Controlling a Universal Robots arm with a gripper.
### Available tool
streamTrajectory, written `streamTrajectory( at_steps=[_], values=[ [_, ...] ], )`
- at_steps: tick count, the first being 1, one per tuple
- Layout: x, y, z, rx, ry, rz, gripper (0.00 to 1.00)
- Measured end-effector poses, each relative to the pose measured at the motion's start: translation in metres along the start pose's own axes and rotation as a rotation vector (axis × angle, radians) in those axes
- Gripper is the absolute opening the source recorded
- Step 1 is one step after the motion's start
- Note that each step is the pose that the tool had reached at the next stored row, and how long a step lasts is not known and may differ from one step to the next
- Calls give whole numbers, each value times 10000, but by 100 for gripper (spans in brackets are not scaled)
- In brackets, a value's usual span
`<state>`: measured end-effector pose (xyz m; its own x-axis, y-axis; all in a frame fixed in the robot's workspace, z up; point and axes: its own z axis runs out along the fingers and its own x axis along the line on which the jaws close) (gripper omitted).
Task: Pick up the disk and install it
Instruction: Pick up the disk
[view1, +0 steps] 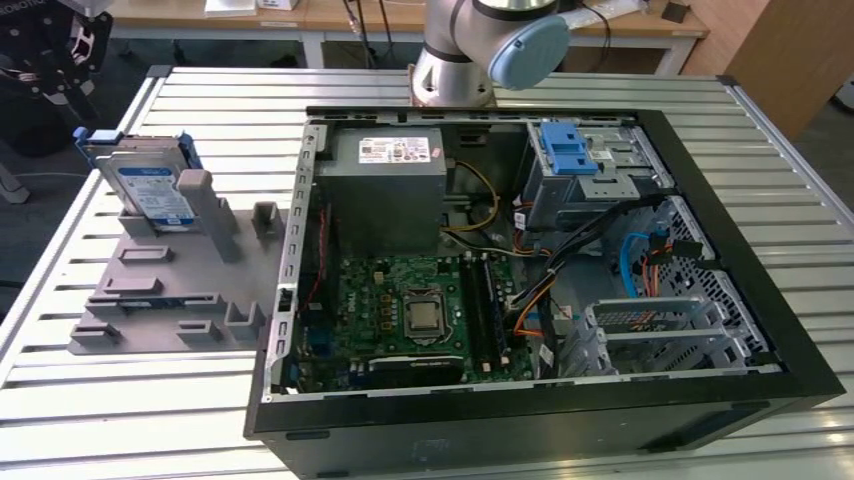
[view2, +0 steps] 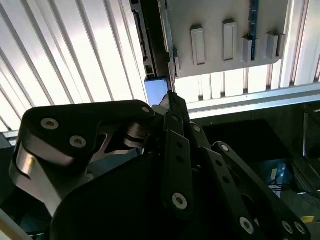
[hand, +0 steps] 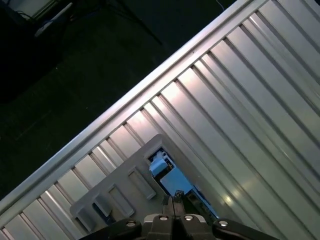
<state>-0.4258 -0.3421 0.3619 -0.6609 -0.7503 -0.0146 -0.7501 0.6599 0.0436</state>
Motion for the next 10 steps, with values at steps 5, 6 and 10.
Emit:
streamTrajectory(
  at_steps=[5, 6, 10],
  values=[
    [0, 0, 3, -11, 33, -778, 11],
    [0, 0, 4, -14, 41, -948, 11],
    [0, 0, 6, -23, 68, -1567, 11]
  ],
)
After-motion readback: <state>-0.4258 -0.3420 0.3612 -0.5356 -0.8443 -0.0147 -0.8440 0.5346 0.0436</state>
